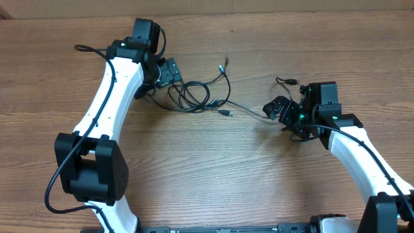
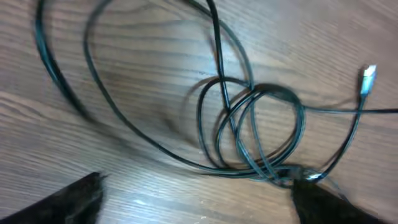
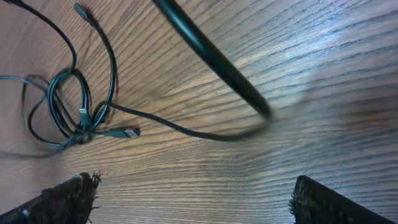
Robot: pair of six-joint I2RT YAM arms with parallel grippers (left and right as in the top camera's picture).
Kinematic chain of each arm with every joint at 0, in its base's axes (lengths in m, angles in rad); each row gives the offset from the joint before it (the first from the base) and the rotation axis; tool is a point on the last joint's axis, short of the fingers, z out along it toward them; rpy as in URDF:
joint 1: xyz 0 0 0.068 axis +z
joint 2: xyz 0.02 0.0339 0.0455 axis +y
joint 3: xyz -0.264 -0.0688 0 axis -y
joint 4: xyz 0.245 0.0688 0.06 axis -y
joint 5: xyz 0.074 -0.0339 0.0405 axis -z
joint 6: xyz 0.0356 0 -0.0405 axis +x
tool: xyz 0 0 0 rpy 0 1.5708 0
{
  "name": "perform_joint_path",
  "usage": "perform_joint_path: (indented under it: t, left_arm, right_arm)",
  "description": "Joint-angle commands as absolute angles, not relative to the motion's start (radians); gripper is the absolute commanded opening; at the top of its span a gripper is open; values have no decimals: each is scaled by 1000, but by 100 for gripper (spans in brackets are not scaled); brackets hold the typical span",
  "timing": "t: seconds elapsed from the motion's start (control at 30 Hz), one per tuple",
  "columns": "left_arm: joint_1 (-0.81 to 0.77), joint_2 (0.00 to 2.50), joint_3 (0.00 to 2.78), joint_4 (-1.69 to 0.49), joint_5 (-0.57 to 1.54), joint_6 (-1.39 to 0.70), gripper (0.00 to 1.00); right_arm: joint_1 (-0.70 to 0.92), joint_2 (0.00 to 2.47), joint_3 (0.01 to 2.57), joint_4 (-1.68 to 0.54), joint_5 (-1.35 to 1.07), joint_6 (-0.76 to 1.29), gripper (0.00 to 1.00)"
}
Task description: Untangle cables
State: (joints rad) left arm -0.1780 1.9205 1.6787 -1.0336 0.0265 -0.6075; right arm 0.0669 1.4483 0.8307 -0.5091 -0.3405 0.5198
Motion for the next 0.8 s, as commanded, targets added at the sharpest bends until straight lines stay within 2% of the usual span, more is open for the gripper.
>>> perform_joint_path:
  t: [0.0, 0.33, 0.4, 0.47, 0.57, 0.73, 0.77]
  left_arm:
    - [-189, 1893, 1628, -997, 70, -669, 85]
    - [-200, 1894, 1351, -702, 101, -748, 76]
    - [-200, 1897, 1315, -655, 101, -772, 71]
    - [-202, 1901, 1281, -611, 100, -791, 61]
    - [-204, 1919, 1239, -525, 99, -793, 57]
    - [-204, 1969, 1217, -419, 97, -781, 31]
    - [-204, 1991, 1218, -394, 94, -775, 12]
  right_arm:
    - [69, 1426, 857, -503, -345, 516, 100]
    - [80, 1427, 857, -503, -342, 516, 100]
    - [80, 1427, 857, -504, -342, 516, 100]
    - [80, 1427, 857, -503, -342, 516, 100]
    - [80, 1427, 857, -504, -343, 516, 100]
    - [105, 1427, 857, -500, -413, 516, 100]
    - [133, 1427, 857, -496, -433, 516, 100]
